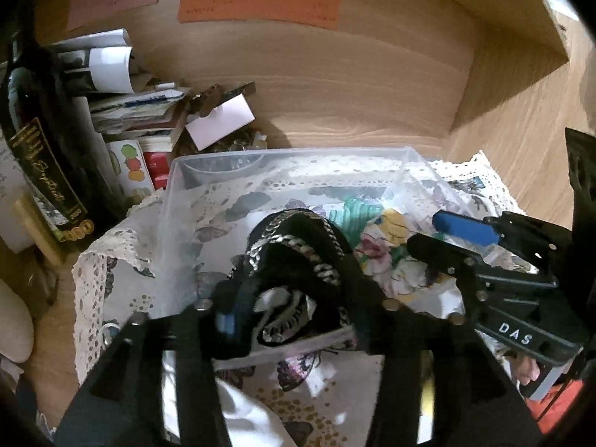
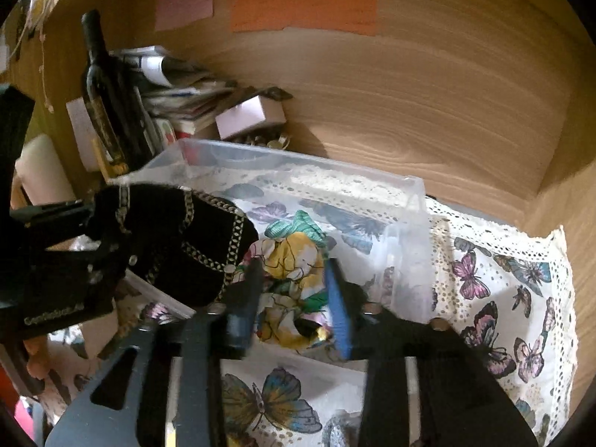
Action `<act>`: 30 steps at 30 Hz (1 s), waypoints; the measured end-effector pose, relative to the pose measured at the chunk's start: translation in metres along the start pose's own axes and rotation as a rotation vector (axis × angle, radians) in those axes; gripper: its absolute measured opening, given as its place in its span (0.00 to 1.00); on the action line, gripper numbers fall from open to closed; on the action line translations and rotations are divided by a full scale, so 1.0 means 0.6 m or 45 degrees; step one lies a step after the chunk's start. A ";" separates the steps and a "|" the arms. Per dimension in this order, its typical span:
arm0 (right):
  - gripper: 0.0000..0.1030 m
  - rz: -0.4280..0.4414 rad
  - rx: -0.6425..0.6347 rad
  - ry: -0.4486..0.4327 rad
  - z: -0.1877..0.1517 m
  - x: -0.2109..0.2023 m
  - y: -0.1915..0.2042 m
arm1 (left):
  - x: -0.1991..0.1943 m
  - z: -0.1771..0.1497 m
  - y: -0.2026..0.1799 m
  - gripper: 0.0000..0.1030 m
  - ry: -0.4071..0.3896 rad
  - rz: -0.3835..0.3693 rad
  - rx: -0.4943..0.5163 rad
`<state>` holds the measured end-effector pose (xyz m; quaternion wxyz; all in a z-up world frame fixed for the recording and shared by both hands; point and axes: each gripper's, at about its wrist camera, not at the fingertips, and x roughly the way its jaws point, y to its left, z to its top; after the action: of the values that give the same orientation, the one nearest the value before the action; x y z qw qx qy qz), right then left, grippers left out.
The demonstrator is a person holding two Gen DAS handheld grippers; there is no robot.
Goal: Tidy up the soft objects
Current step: 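Lower black bag into box with left tool while right tool drops scrunchie in, then grasp white pouch with left tool while right tool grasps silver-item bag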
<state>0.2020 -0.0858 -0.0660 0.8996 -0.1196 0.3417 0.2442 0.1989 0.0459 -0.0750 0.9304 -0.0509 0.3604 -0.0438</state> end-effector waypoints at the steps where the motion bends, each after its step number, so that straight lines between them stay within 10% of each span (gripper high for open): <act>1: 0.38 0.000 0.009 -0.011 0.001 -0.005 -0.002 | -0.007 0.000 -0.001 0.58 -0.009 0.002 0.001; 7: 0.54 -0.002 0.038 -0.104 0.007 -0.055 -0.009 | -0.079 0.001 -0.009 0.92 -0.121 0.010 0.026; 16: 0.68 -0.033 0.027 -0.294 -0.007 -0.164 -0.017 | -0.174 -0.022 -0.002 1.00 -0.280 0.107 0.084; 30: 0.74 -0.125 0.135 -0.076 -0.113 -0.143 -0.079 | -0.050 -0.122 0.070 1.00 0.134 0.160 -0.090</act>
<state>0.1333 -0.1826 -0.0563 0.9254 -0.0811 0.3209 0.1849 0.1294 0.0865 -0.1141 0.9087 -0.0586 0.4126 0.0249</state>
